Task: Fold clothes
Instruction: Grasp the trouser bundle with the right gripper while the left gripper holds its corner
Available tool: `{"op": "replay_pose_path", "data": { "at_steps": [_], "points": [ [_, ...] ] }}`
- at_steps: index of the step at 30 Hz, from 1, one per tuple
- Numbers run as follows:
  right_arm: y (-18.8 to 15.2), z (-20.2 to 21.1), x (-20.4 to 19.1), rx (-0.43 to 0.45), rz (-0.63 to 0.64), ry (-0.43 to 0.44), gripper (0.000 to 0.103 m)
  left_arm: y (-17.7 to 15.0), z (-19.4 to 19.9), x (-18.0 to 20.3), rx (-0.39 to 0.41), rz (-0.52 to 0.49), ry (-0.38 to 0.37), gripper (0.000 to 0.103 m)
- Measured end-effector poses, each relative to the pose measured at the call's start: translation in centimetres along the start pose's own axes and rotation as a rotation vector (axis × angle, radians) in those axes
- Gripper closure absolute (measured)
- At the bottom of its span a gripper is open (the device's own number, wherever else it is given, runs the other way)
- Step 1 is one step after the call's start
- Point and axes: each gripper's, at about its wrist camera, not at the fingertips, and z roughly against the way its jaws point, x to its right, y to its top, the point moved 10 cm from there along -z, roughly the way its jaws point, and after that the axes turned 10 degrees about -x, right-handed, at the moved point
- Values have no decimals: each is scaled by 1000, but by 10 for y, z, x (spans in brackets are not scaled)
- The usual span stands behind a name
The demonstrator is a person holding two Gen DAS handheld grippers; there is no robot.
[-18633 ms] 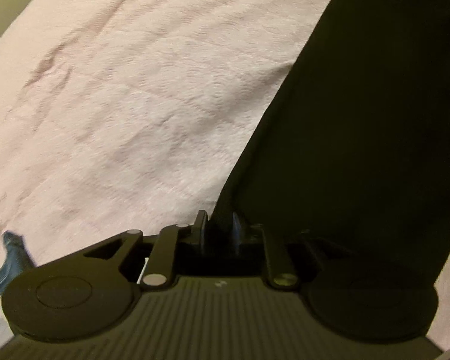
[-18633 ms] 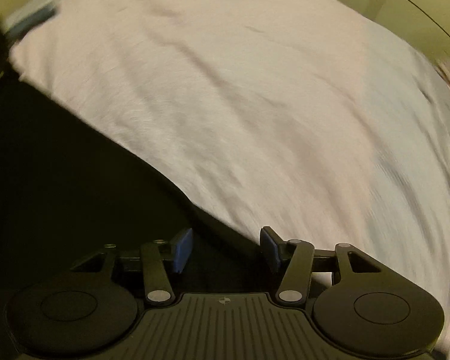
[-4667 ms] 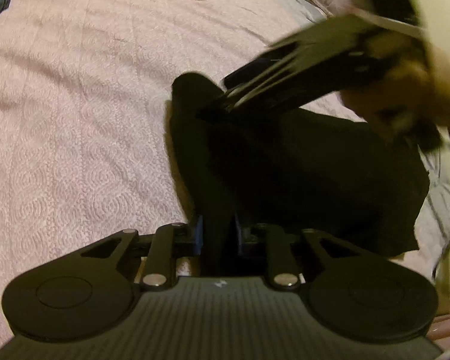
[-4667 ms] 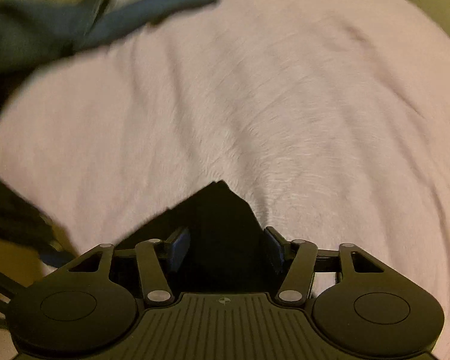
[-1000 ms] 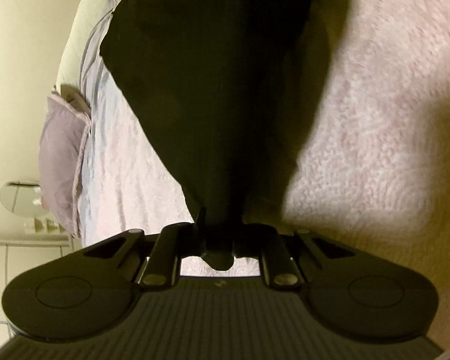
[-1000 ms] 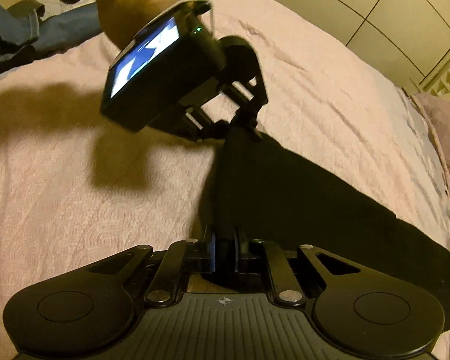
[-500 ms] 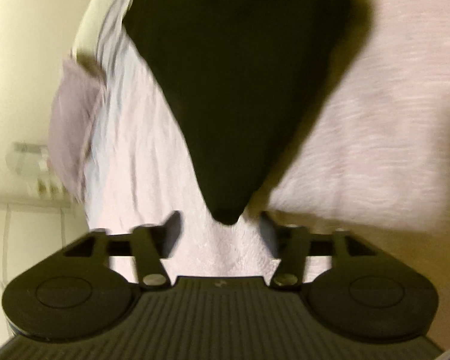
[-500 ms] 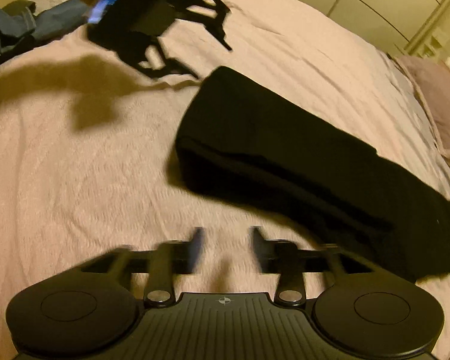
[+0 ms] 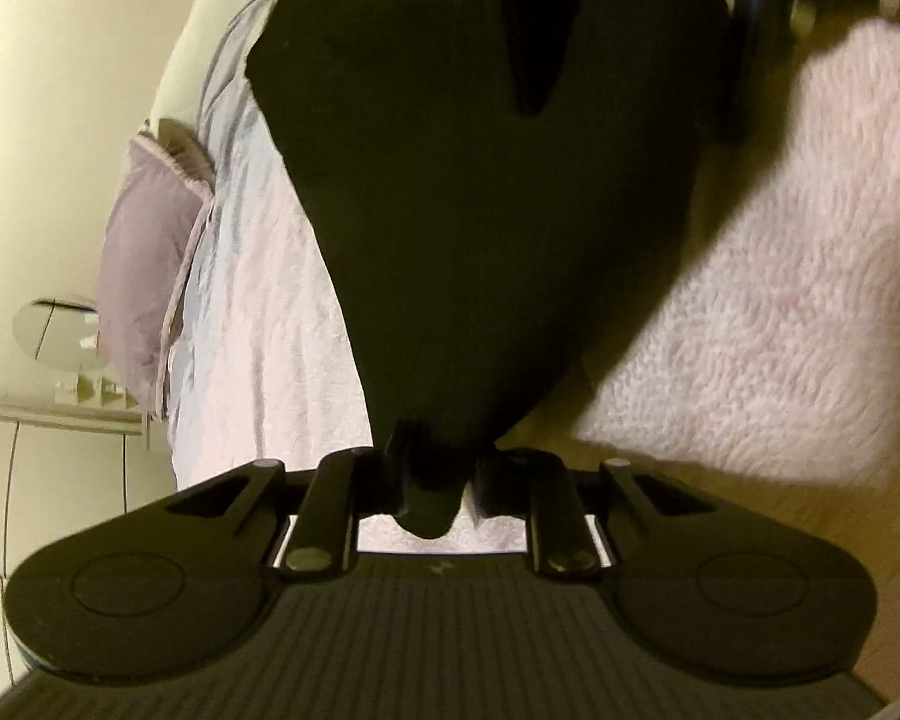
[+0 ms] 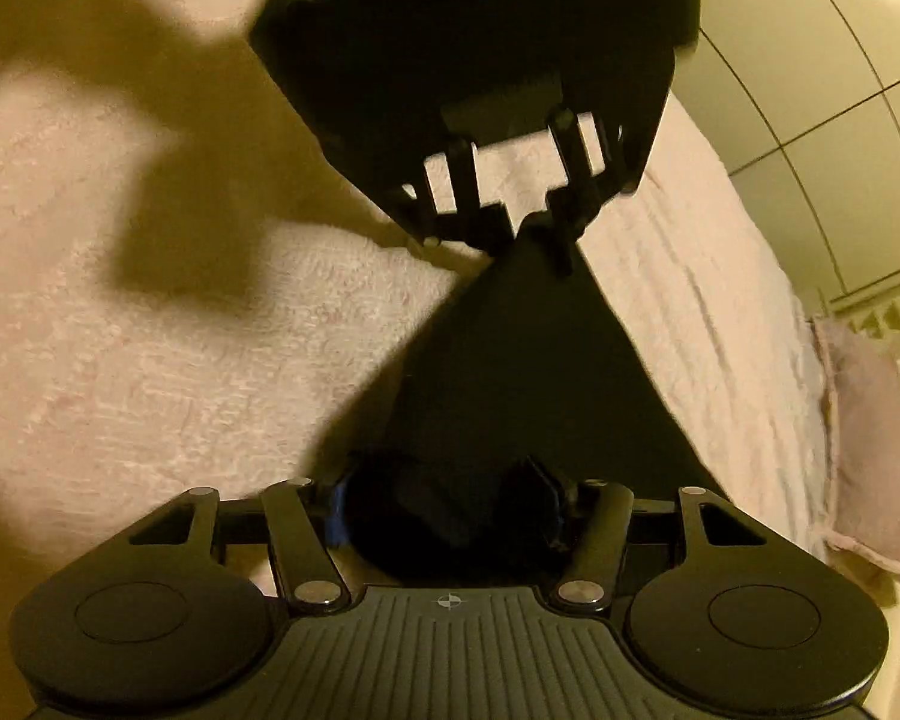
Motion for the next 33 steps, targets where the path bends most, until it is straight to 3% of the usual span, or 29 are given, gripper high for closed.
{"op": "replay_pose_path", "data": {
  "at_steps": [1,2,5,13,17,21,26,29,33],
  "points": [
    [-2,-1,2,12,-9,12,47,1,3,-2,-4,19,-3,87],
    [-3,1,4,19,-15,21,54,1,5,-4,-8,38,-6,87],
    [-6,14,17,33,-76,63,90,4,12,-15,-24,95,-15,83],
    [3,76,97,151,-302,157,95,-4,41,-79,-92,337,49,79],
    [-7,94,150,202,-474,272,95,5,50,-115,-121,433,92,79],
    [-29,107,219,292,-612,402,95,33,48,-143,-134,450,104,76],
    [-99,106,349,410,-848,516,95,94,32,-178,-150,438,108,72],
    [-170,83,425,491,-1006,575,95,136,9,-201,-175,484,103,69],
    [-279,18,497,512,-1247,616,95,208,-40,-217,-178,561,19,65]
  ]
}}
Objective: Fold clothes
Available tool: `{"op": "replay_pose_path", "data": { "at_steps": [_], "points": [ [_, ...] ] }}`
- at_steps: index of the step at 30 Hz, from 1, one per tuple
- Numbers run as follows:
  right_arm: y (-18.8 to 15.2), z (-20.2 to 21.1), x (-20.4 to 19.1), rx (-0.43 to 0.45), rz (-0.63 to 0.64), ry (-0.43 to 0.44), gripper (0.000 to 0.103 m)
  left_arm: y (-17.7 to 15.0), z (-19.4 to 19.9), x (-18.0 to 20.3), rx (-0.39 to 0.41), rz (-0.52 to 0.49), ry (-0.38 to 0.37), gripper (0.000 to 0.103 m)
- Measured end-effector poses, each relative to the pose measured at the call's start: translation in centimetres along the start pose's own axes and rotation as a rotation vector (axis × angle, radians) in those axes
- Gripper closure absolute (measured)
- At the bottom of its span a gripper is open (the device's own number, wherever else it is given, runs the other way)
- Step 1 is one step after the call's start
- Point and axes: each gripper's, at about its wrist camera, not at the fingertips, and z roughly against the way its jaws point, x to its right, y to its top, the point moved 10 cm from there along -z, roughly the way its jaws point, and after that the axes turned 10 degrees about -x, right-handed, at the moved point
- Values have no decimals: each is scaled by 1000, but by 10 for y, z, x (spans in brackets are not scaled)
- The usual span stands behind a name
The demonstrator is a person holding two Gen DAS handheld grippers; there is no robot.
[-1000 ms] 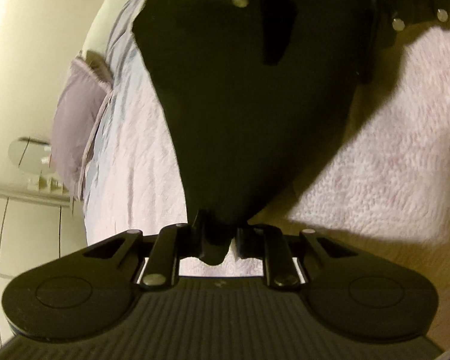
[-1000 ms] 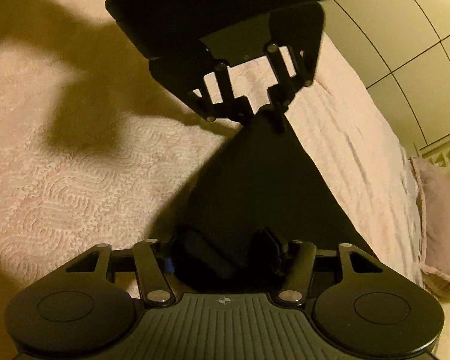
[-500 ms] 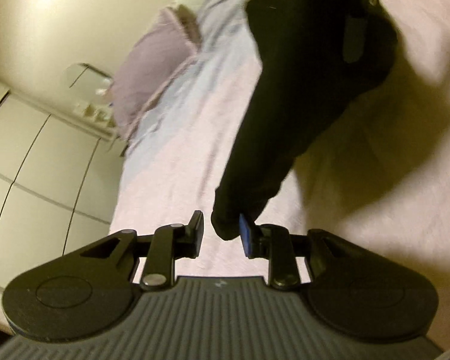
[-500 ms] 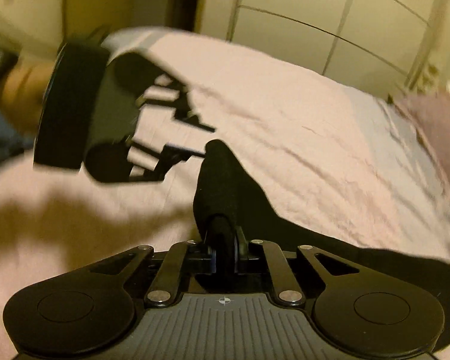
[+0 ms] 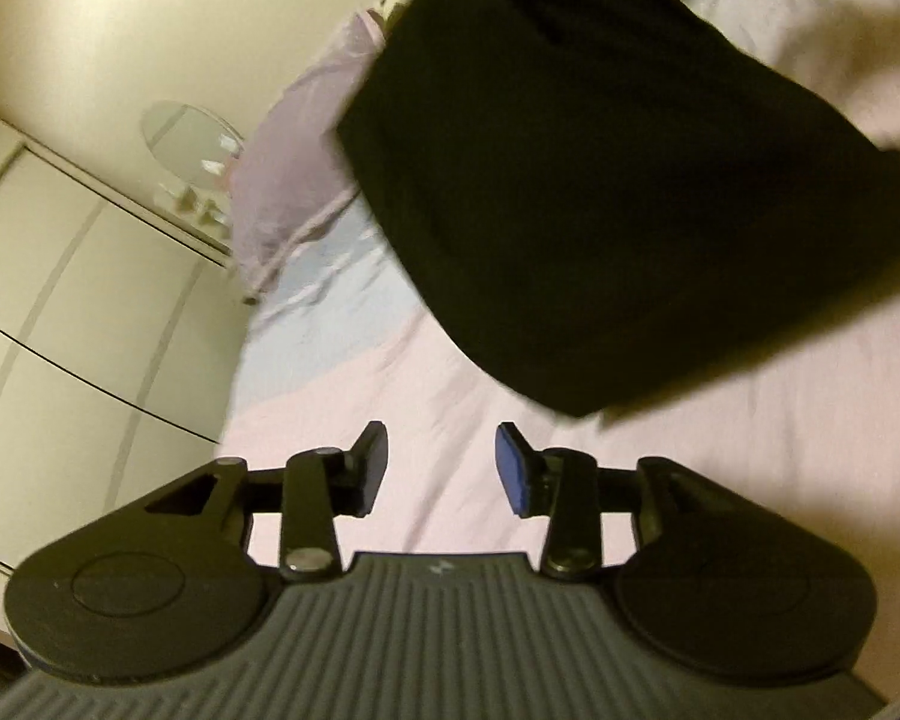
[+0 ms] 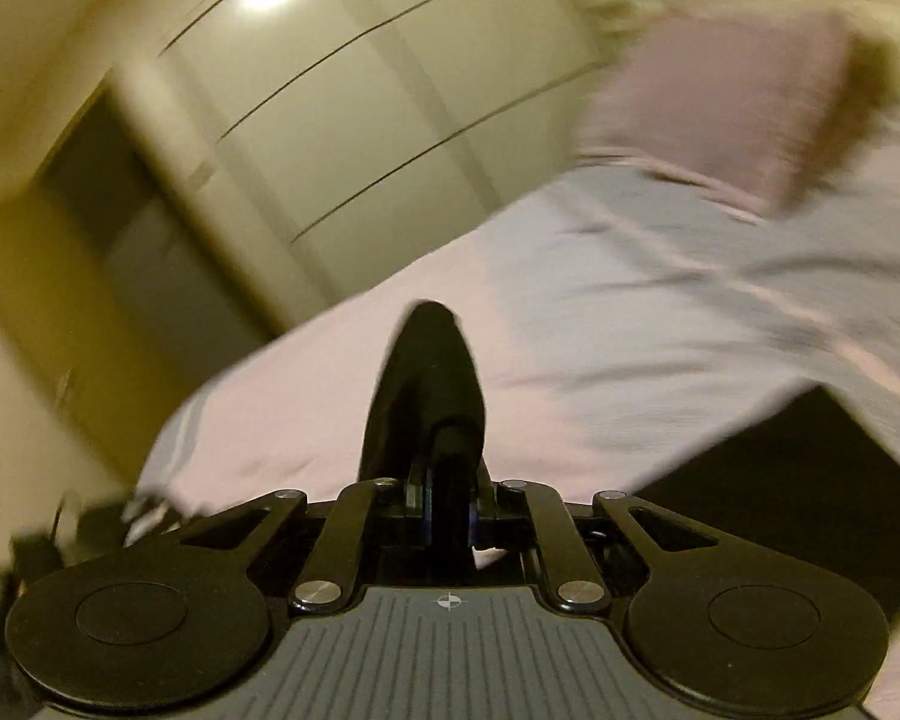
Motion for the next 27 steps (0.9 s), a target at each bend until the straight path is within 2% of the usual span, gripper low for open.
{"op": "replay_pose_path", "data": {
  "at_steps": [2,3,4,6,9,12,13,14,15,18,20,22,24,25,27],
  "points": [
    [0,7,80,22,-174,-3,94,33,-18,21,-18,23,-64,64],
    [-7,4,117,1,-265,-27,93,49,-26,31,-27,35,-96,64],
    [-15,0,153,-23,-355,-47,85,62,-35,40,-39,56,-133,63],
    [-31,-10,187,-76,-480,-21,83,83,-49,55,-64,96,-197,63],
    [-28,-4,187,-51,-508,62,80,93,-66,71,-113,147,-264,63],
    [-27,-4,187,-63,-525,70,80,86,-76,86,-170,165,-314,63],
    [-29,-6,189,-83,-522,46,81,81,-74,90,-182,163,-318,63],
    [-26,-8,189,-98,-516,35,92,75,-71,94,-193,161,-322,63],
    [-23,-9,190,-110,-509,29,93,77,-73,95,-195,165,-323,64],
    [-8,7,180,-79,-450,97,95,93,-72,92,-163,189,-322,64],
    [-11,22,185,-67,-408,72,95,102,-72,98,-154,184,-336,64],
    [-28,21,207,-110,-458,33,92,105,-77,107,-166,172,-347,64],
    [-36,24,220,-121,-518,29,88,108,-77,112,-173,168,-348,64],
    [-39,27,226,-123,-543,26,80,110,-76,112,-172,174,-348,64],
    [-30,40,224,-88,-512,12,76,117,-71,111,-163,191,-352,64]
  ]
}}
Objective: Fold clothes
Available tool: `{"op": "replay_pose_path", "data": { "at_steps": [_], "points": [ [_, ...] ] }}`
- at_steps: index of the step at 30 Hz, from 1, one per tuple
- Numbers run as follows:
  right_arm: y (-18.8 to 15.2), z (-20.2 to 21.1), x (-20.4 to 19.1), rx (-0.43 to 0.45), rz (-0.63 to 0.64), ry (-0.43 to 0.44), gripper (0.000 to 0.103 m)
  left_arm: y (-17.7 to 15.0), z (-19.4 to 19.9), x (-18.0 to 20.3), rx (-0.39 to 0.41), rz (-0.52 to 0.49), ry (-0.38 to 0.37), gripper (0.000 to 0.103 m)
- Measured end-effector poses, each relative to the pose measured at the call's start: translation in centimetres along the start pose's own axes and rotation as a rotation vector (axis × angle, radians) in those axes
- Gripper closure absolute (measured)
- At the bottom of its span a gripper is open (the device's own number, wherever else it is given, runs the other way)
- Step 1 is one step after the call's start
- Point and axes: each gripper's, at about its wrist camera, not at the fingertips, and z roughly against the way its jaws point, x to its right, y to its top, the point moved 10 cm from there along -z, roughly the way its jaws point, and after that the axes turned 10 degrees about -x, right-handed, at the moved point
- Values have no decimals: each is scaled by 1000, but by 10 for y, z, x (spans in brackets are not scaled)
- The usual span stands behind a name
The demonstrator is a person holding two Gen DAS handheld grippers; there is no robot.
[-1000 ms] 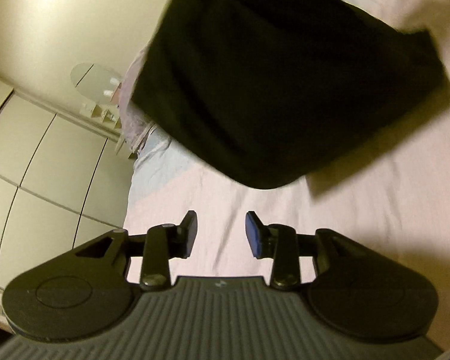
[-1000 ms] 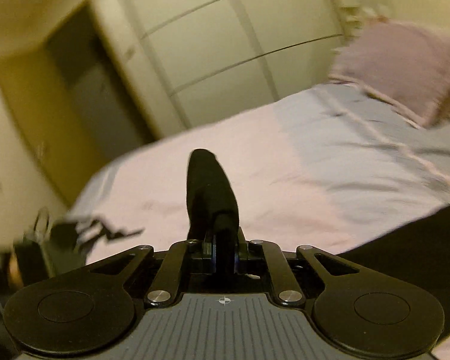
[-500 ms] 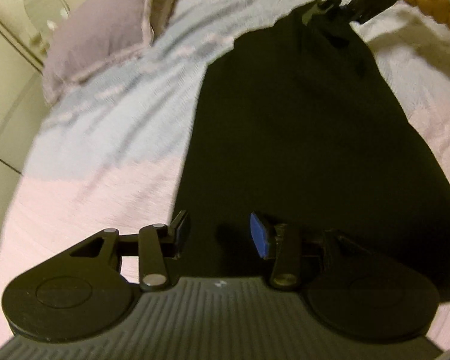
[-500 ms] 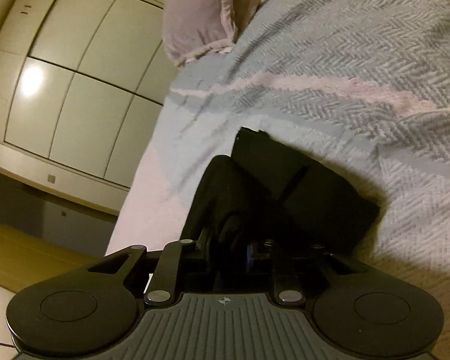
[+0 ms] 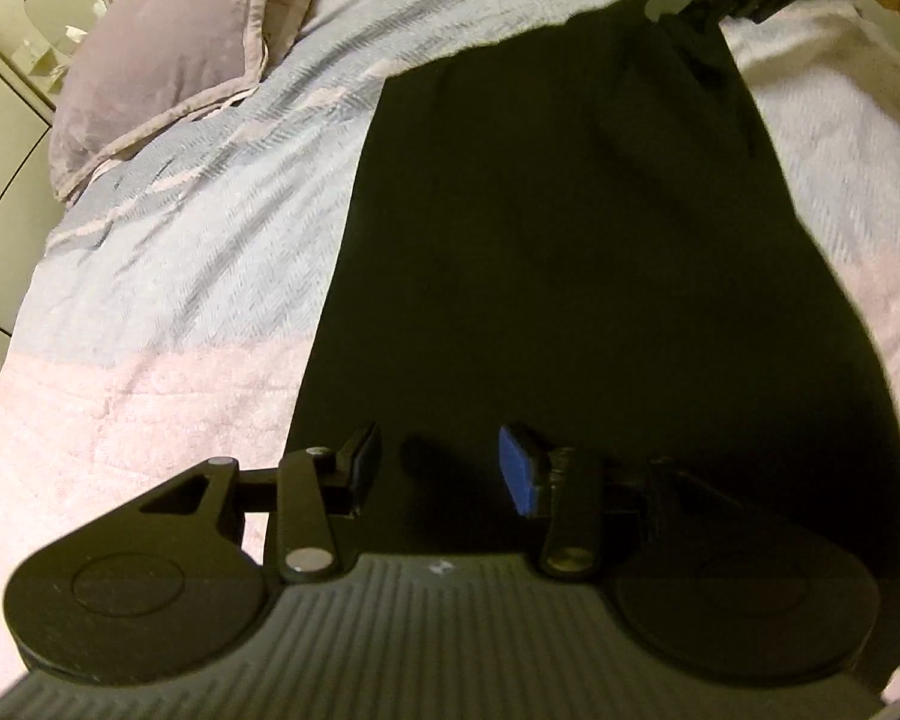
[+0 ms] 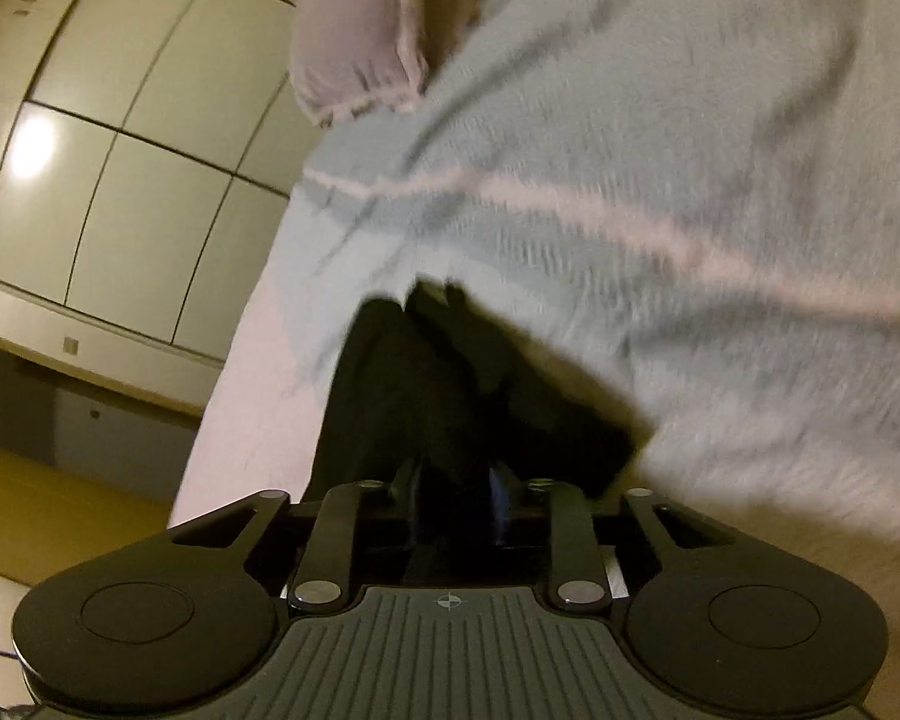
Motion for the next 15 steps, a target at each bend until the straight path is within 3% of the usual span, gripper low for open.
{"op": "replay_pose_path", "data": {
  "at_steps": [3,7,8,10,13,14,15],
  "points": [
    [11,20,-12,61,64,-26,73,10,8,6,31,6,-10,63],
    [34,10,-44,64,218,-23,41,16,2,32,24,-33,-16,70],
    [35,-1,-49,29,256,-28,40,17,1,37,23,-44,-11,76],
    [35,-25,-55,-64,329,-52,39,20,3,45,28,-53,-5,79],
    [30,-58,-45,-217,409,-125,44,30,21,46,90,-19,-2,72],
    [35,-65,-37,-234,420,-163,71,33,28,45,115,-5,1,67],
    [39,-70,-30,-245,427,-198,73,36,36,44,139,8,4,62]
  ]
}}
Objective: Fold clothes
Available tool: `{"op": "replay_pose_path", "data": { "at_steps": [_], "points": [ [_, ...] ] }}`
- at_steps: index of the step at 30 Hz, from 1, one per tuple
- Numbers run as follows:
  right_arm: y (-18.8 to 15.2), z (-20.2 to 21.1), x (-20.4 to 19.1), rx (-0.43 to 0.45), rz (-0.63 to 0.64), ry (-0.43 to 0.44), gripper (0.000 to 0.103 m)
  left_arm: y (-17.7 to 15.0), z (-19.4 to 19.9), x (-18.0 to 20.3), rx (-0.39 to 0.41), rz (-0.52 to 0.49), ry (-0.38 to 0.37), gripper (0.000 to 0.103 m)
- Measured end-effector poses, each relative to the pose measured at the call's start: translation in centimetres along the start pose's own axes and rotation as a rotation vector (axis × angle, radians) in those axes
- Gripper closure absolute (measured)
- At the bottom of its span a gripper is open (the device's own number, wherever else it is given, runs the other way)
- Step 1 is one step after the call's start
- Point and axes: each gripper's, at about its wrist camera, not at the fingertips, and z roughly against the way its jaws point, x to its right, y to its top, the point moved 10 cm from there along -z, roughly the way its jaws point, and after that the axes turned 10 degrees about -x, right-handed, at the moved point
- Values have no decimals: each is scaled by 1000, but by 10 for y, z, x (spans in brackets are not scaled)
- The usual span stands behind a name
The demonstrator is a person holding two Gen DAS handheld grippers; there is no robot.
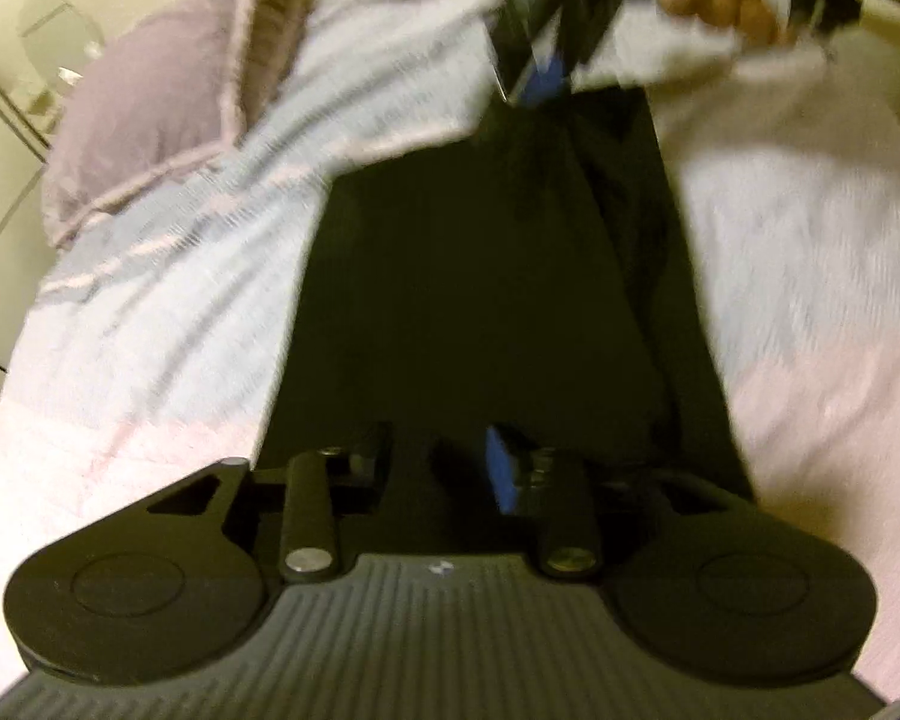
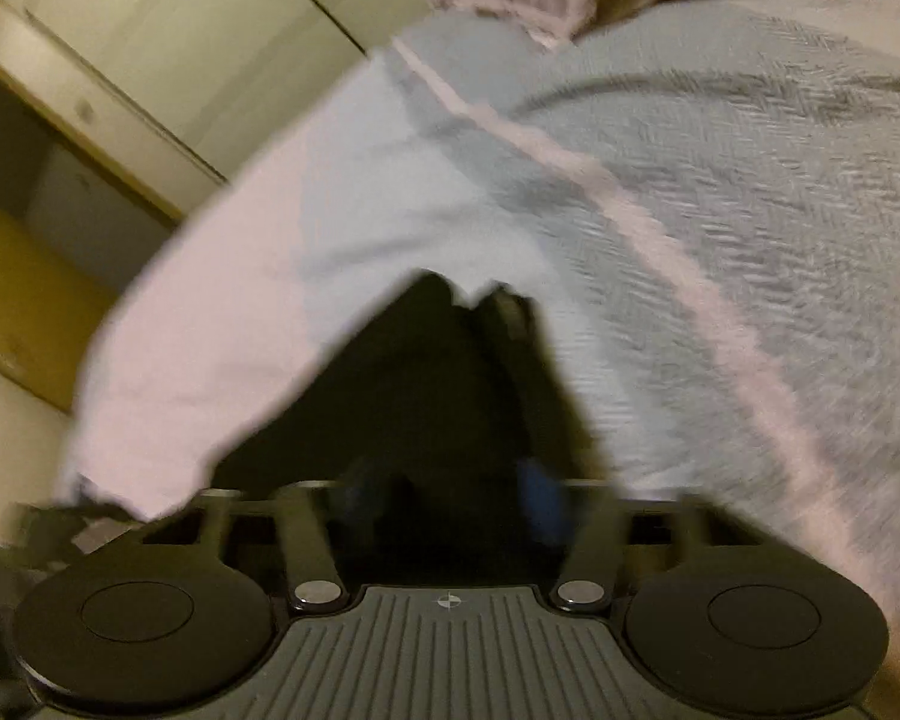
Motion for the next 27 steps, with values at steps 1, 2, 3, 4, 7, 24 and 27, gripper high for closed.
{"op": "replay_pose_path", "data": {
  "at_steps": [1,2,3,4,7,24,27],
  "points": [
    [3,3,5,19,-15,-15,73,4,7,-1,24,13,4,59],
    [6,7,9,38,-30,-30,73,11,14,2,59,18,2,56],
    [9,10,14,57,-45,-45,73,17,18,6,85,17,-10,56],
    [12,15,18,78,-57,-59,74,23,21,10,109,15,-23,56],
    [4,44,3,150,-45,-10,74,44,21,27,157,2,-87,56],
    [-70,70,-28,107,39,-99,72,51,-24,106,88,-341,-118,75],
    [-68,56,-61,80,131,-32,72,48,-25,110,91,-368,-100,72]
  ]
}}
